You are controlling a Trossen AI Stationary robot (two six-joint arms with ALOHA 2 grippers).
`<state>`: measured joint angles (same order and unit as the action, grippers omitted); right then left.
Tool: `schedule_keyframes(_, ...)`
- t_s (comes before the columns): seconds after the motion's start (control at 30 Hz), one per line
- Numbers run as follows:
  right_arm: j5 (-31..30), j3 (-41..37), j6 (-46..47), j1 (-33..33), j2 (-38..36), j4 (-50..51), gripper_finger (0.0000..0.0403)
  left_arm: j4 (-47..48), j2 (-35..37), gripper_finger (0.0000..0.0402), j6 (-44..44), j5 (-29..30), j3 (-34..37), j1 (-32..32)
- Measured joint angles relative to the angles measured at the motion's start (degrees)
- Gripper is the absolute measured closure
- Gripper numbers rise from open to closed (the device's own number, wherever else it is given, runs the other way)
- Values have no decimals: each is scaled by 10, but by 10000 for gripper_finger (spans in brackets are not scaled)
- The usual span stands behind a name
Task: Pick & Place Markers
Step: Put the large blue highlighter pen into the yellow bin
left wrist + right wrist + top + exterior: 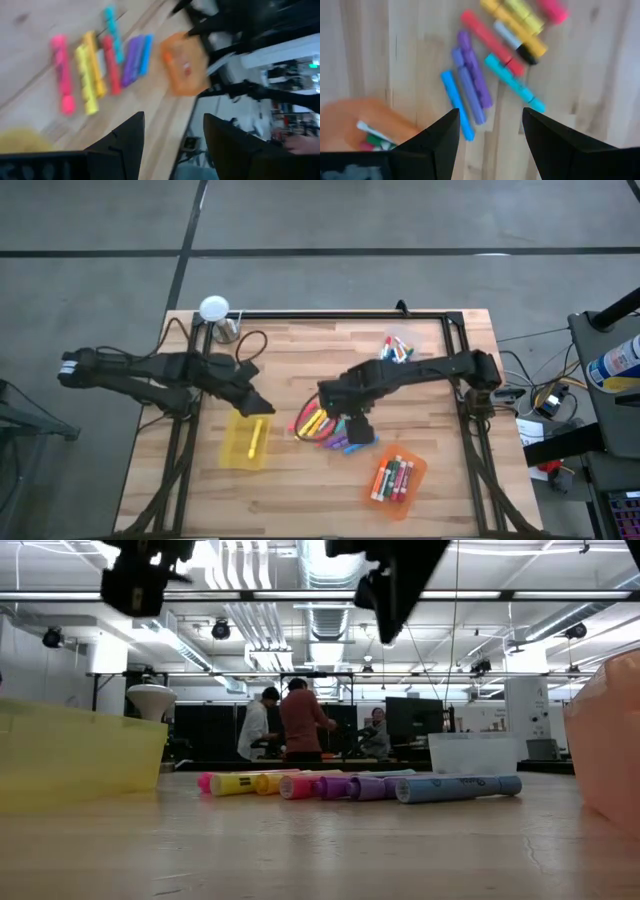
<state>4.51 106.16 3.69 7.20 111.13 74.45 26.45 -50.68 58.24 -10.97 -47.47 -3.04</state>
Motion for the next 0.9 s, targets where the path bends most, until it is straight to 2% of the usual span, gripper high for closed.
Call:
schedule_keyframes(0.37, 0, -120, -9, 53, 0, -75, 195, -125, 0, 207, -38, 6, -70, 0)
schedule_keyframes(0.5, 0, -162, -4, 61, 0, -108, 195, -145, 0, 207, -50, 6, -90, 0)
schedule_keyframes(0.7, 0, -224, -7, 63, 0, -184, 195, -177, 0, 207, -62, 24, -103, 1)
schedule_keyframes(0.9, 3, -266, 6, 70, 0, -212, 195, -238, 0, 207, -57, 27, -105, 1)
